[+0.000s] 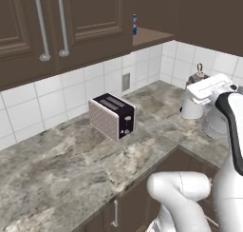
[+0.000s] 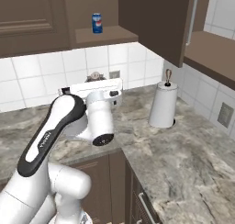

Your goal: Pick the candle and candle from the dining table and place them in the open cabinet. Close the cabinet after placing the objects.

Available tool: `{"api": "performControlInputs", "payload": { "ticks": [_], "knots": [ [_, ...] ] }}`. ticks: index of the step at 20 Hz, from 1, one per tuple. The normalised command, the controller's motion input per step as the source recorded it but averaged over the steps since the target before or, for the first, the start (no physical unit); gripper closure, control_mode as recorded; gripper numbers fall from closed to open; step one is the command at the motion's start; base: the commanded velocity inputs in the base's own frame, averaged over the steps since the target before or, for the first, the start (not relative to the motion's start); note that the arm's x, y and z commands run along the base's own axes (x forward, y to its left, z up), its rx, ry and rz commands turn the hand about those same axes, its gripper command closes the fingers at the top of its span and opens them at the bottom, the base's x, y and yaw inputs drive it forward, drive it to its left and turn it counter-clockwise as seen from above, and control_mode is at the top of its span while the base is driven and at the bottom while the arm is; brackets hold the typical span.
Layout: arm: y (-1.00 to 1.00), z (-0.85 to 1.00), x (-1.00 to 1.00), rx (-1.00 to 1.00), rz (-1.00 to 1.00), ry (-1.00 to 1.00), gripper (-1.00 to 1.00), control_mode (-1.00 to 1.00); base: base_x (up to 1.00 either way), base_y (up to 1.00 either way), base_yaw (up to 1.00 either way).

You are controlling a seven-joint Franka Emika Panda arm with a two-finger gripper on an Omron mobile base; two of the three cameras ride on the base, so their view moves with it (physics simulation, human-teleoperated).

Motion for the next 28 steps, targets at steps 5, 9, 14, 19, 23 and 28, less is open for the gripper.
{"api": "performControlInputs", "payload": {
  "ticks": [5, 9, 14, 19, 23, 28],
  "knots": [
    [-0.11, 0.82, 0.42, 0.09, -0.04, 0.14, 1.00, -1.00, 0.00, 0.00, 0.00],
    [-0.11, 0.69, 0.35, 0.05, -0.01, 0.21, 1.00, -1.00, 0.00, 0.00, 0.00],
    [-0.06, 0.63, 0.29, 0.03, 0.00, 0.24, 1.00, -1.00, 0.00, 0.00, 0.00],
    [-0.10, 0.36, 0.15, 0.01, 0.03, 0.25, 1.00, -1.00, 0.00, 0.00, 0.00],
    [-0.04, 0.14, 0.01, 0.02, 0.02, 0.03, 1.00, -1.00, 0.00, 0.00, 0.00],
    [0.00, 0.04, 0.03, 0.01, 0.00, -0.07, 1.00, -1.00, 0.00, 0.00, 0.00]
  ]
}}
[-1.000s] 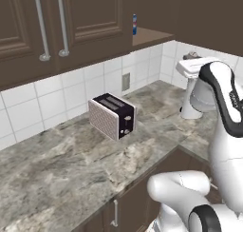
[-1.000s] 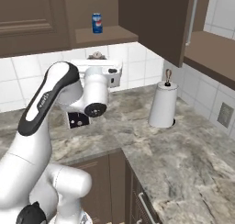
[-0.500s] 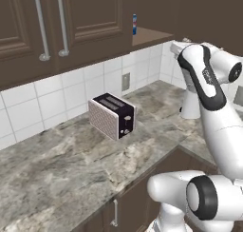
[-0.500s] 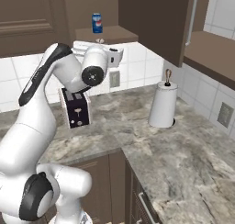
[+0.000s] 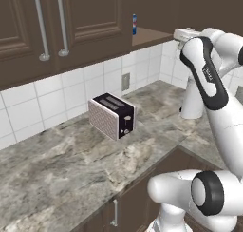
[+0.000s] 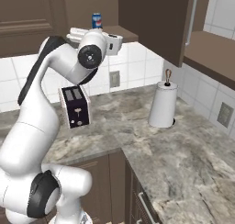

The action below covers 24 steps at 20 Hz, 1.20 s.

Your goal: Pick the candle and candle from the dining table and place them in the open cabinet. Close the cabinet after placing the objects.

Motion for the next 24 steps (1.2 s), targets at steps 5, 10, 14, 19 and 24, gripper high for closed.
{"api": "performControlInputs", "payload": {
  "ticks": [5, 10, 14, 19, 24],
  "knots": [
    [0.23, 0.00, 0.00, -0.18, 0.01, -0.01, 1.00, -1.00, 0.00, 0.00, 0.00],
    [0.23, 0.00, 0.00, -0.19, 0.00, 0.01, 1.00, -1.00, 0.00, 0.00, 0.00],
    [-0.03, 0.00, 0.00, -0.01, 0.00, -0.02, 1.00, -1.00, 0.00, 0.00, 0.00],
    [-0.18, 0.17, 0.21, 0.07, 0.00, -0.07, 1.00, -1.00, 0.00, 0.00, 0.00],
    [-0.11, 0.00, 0.52, 0.01, 0.00, -0.02, 1.00, -1.00, 0.00, 0.00, 0.00]
  ]
}}
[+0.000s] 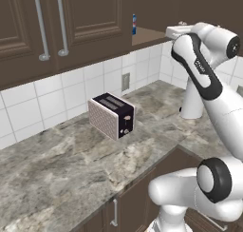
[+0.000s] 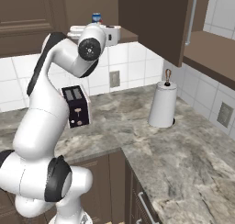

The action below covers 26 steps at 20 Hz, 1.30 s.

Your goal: Pick the candle and candle from the dining table and place them in the open cabinet. Close the cabinet after placing the objects.

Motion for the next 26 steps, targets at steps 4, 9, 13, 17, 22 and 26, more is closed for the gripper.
{"api": "performControlInputs", "payload": {
  "ticks": [4, 9, 13, 17, 22, 26],
  "knots": [
    [-0.03, 0.00, 0.65, 0.01, 0.00, 0.00, 1.00, -1.00, 0.00, 0.00, 0.00],
    [0.00, 0.00, 0.70, 0.00, 0.00, 0.02, 1.00, -1.00, 0.00, 0.00, 0.00],
    [0.00, 0.00, 0.75, 0.00, 0.00, 0.07, 1.00, -1.00, 0.00, 0.00, 0.00],
    [0.00, 0.00, 0.47, 0.00, 0.01, 0.07, 1.00, -1.00, 0.00, 0.00, 0.00],
    [0.00, 0.00, 0.00, 0.00, 0.00, 0.00, 1.00, -1.00, 0.00, 0.00, 0.00],
    [0.00, -0.02, 0.01, 0.00, 0.00, -0.03, 1.00, -1.00, 0.00, 0.00, 0.00]
  ]
}}
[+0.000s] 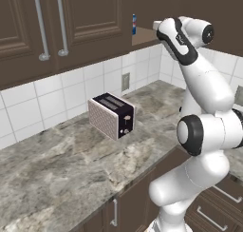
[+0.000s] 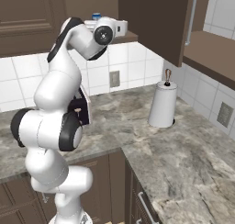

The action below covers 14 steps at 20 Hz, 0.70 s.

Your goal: Pick the candle and candle from the dining table and place them in the open cabinet. Close the cabinet after placing the objects.

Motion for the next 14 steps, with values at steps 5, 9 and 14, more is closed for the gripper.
{"api": "performControlInputs", "payload": {
  "ticks": [5, 9, 14],
  "knots": [
    [0.01, -0.01, 0.00, -0.07, 0.04, -0.03, 1.00, -1.00, 0.00, 0.00, 0.00],
    [0.04, 0.00, 0.00, -0.11, 0.04, -0.02, 1.00, -1.00, 0.00, 0.00, 0.00],
    [0.01, 0.00, 0.00, -0.07, 0.02, -0.01, 1.00, -1.00, 0.00, 0.00, 0.00]
  ]
}}
